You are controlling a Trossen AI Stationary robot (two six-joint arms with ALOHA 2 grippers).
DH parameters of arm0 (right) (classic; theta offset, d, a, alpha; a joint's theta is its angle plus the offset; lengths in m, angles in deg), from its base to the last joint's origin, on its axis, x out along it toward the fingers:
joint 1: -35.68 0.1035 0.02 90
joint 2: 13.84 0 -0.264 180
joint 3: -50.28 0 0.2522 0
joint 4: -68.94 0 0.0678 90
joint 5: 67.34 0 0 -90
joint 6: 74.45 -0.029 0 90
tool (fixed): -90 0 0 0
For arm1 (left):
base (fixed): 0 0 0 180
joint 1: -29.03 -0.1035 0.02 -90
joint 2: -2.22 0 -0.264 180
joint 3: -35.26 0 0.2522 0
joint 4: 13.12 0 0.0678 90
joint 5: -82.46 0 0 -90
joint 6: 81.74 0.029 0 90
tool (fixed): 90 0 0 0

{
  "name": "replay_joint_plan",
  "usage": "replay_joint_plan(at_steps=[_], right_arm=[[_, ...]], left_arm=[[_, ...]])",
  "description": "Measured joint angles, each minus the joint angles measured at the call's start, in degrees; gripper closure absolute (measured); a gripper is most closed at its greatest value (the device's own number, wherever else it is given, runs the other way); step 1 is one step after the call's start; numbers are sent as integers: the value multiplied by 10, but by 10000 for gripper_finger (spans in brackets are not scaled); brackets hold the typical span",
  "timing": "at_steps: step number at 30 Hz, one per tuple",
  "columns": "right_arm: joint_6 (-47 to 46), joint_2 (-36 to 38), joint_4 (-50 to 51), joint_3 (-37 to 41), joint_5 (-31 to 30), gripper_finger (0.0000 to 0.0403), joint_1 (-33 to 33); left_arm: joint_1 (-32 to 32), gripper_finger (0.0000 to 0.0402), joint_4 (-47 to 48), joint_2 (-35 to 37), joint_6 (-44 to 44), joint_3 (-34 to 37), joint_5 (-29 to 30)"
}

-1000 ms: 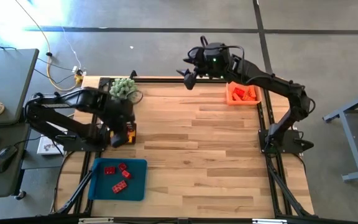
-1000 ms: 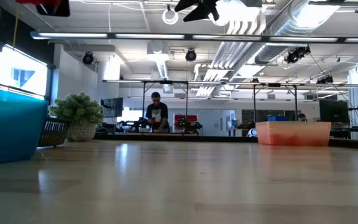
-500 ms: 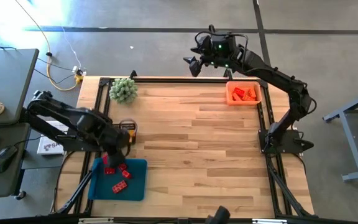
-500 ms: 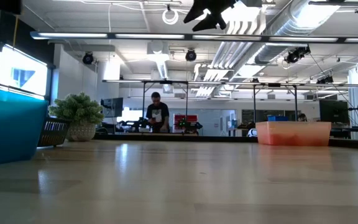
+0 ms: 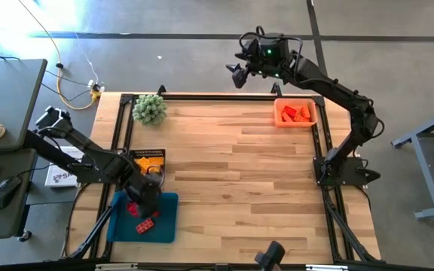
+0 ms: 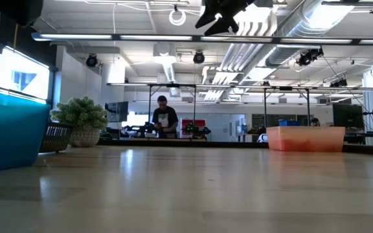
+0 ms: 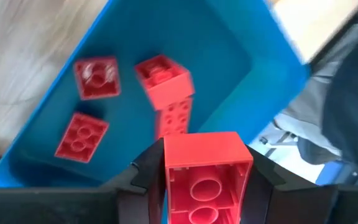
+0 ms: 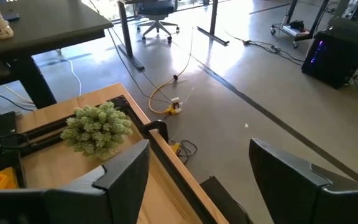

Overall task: Sort & place blocks by color
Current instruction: Put the red game piece into the blue bin, then return to Home Position

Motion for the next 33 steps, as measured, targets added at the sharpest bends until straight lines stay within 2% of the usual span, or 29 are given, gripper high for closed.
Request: replay_joint_plan(at_steps=[6, 16, 21, 29, 33], right_arm=[[0, 0, 12, 0, 0, 142, -2], [0, 0, 34, 1, 0, 142, -2], [0, 0, 34, 2, 0, 142, -2], [0, 0, 34, 2, 0, 142, -2], [-5, 0, 34, 2, 30, 142, 2]], left_arm=[[18, 269, -19, 0, -38, 42, -7], [20, 204, -26, 0, -59, 62, -28], [20, 185, -26, 0, -56, 62, -30], [11, 191, -26, 14, 35, 16, -14], [-12, 192, -27, 43, 84, -1, 29]])
